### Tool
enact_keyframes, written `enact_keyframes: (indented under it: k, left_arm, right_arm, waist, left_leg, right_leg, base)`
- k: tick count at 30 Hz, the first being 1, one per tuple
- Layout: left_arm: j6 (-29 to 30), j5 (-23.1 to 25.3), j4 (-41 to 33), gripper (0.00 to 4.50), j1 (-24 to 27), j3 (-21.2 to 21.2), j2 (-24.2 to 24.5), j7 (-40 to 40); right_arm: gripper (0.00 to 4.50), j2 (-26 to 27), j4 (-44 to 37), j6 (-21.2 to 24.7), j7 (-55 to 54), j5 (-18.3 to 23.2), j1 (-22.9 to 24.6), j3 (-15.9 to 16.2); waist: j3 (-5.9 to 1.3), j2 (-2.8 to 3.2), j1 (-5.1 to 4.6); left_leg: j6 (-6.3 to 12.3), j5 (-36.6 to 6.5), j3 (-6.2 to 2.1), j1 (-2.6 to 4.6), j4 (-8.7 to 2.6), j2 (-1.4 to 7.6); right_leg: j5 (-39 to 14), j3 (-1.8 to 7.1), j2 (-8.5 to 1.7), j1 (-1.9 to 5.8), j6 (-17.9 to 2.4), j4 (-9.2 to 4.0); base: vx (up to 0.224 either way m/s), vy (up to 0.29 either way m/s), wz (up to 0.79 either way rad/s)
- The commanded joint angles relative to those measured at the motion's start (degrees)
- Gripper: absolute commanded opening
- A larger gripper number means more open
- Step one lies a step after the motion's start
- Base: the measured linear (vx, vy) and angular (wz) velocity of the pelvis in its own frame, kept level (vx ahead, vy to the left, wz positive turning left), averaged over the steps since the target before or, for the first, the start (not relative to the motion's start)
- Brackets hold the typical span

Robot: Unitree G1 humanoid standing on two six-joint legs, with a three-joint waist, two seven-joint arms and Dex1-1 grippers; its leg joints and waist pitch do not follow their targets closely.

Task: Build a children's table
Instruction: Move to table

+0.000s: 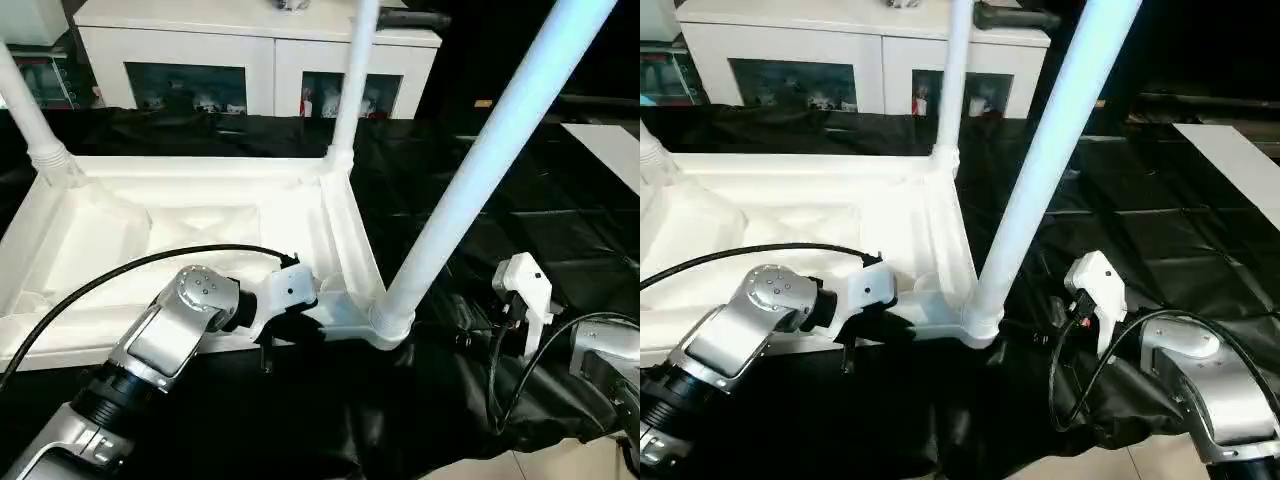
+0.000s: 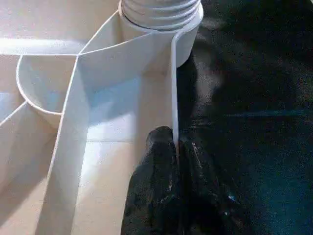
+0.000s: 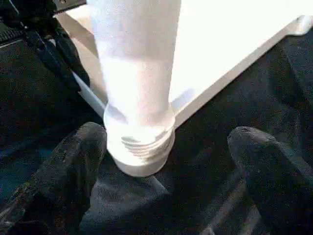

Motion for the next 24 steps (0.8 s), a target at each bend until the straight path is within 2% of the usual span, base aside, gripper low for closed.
enact_keyframes:
  k: [1, 3, 10, 12, 19, 24]
  left_arm:
    - [0.25, -1.22, -1.9, 0.0, 0.52, -1.78, -0.11, -2.03]
    - [0.1, -0.96, -2.1, 0.0, 0.64, -1.94, 0.29, -1.83]
    - [0.62, -0.8, -2.77, 0.0, 0.62, -2.31, -0.01, -0.99]
    - [0.44, -0.54, -2.5, 0.0, 0.46, -2.39, -0.49, -0.45]
    - [-0.09, 0.03, -1.98, 0.0, 0.21, -2.53, -0.75, 0.76]
    - [0.06, 0.05, -2.21, 0.0, 0.29, -2.38, -0.64, 0.99]
  right_arm:
    - [4.37, -0.15, 0.65, -0.99, 0.89, 0.12, -0.37, -0.19]
    - [4.37, 0.49, 2.8, -3.31, 2.12, -1.27, -1.41, 2.22]
    - [4.37, 2.27, 6.02, -5.7, 3.22, -3.27, -4.38, 5.3]
    - [4.37, 3.92, 10.06, -8.63, 2.6, -5.51, -6.89, 6.75]
    - [4.37, 5.64, 15.29, -11.99, 3.27, -7.29, -9.52, 9.11]
    - [4.37, 6.65, 17.21, -13.21, 3.86, -8.01, -10.41, 9.9]
  waist:
    - [-3.53, -0.31, -0.04]
    - [-3.55, -0.4, -0.05]
    - [-3.57, -0.58, -0.38]
    - [-3.62, -0.57, -0.39]
    - [-3.64, -0.82, -0.39]
    - [-3.53, -0.99, -0.47]
  left_leg:
    - [1.32, -12.97, -2.3, 2.46, -4.37, 4.77]
    - [1.11, -13.67, -2.34, 2.45, -4.29, 4.76]
    - [-0.45, -15.78, -2.46, 2.47, -4.38, 4.73]
    - [-0.95, -16.18, -2.45, 2.57, -4.3, 4.75]
    - [-1.27, -17.1, -2.48, 2.46, -4.19, 4.67]
    - [-2.05, -19.2, -2.64, 2.45, -4.29, 4.66]
  right_leg:
    - [-10.49, 1.95, -2.91, 1.41, -13.27, -2.75]
    - [-11.4, 1.95, -3.01, 1.4, -13.2, -2.78]
    - [-13.4, 1.91, -2.82, 1.23, -12.73, -2.82]
    - [-13.77, 1.94, -2.97, 1.09, -12.83, -2.82]
    - [-14.06, 1.98, -2.86, 1.12, -12.6, -2.72]
    - [-16.7, 2.0, -2.9, 1.01, -11.89, -2.94]
  base:
    - [0.0, 0.0, 0.0]
    - [0.0, 0.0, 0.0]
    - [0.0, 0.0, 0.0]
    - [0.0, 0.0, 0.0]
    - [0.0, 0.0, 0.0]
    - [0.0, 0.0, 0.0]
